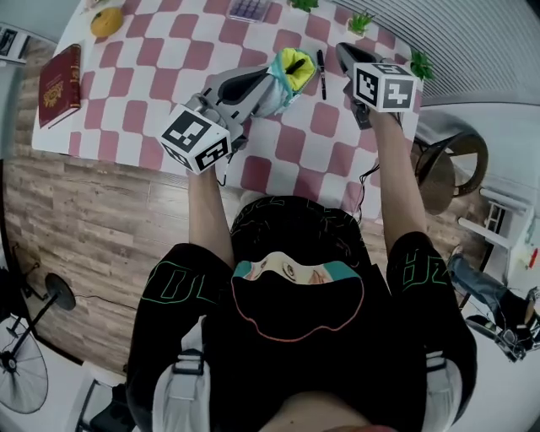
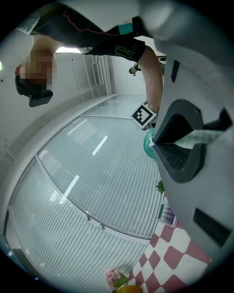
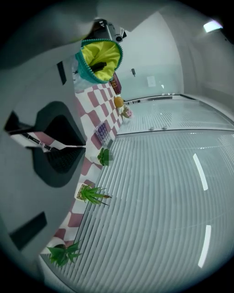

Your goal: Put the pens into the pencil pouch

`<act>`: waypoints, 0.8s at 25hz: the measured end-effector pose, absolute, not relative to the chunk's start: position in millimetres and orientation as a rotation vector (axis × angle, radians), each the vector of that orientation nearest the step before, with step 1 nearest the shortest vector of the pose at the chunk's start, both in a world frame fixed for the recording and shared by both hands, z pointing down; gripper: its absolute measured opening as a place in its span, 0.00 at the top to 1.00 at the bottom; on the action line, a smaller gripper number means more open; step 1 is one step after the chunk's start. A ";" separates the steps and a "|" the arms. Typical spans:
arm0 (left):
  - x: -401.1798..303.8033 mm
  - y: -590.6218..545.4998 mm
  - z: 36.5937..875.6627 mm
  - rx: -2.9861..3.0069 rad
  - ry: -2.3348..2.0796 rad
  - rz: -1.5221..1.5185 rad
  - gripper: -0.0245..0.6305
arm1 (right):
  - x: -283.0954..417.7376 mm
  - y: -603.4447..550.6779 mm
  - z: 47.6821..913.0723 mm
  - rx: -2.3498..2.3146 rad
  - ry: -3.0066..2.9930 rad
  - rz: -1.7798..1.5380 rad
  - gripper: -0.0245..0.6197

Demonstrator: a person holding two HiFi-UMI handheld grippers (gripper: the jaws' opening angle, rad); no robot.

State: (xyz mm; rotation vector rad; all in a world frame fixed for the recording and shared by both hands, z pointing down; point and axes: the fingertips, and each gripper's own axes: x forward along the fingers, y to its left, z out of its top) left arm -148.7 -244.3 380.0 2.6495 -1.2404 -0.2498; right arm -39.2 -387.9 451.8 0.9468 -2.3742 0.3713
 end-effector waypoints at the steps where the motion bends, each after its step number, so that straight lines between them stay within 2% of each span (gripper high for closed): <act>1: -149.9 -245.4 380.5 2.649 -1.241 -0.251 0.96 | -41.0 -391.1 456.8 0.939 -2.361 0.380 0.95; 20: -156.5 -251.4 389.6 2.623 -1.252 -0.281 0.96 | -48.0 -412.3 563.5 0.748 -2.066 0.637 0.85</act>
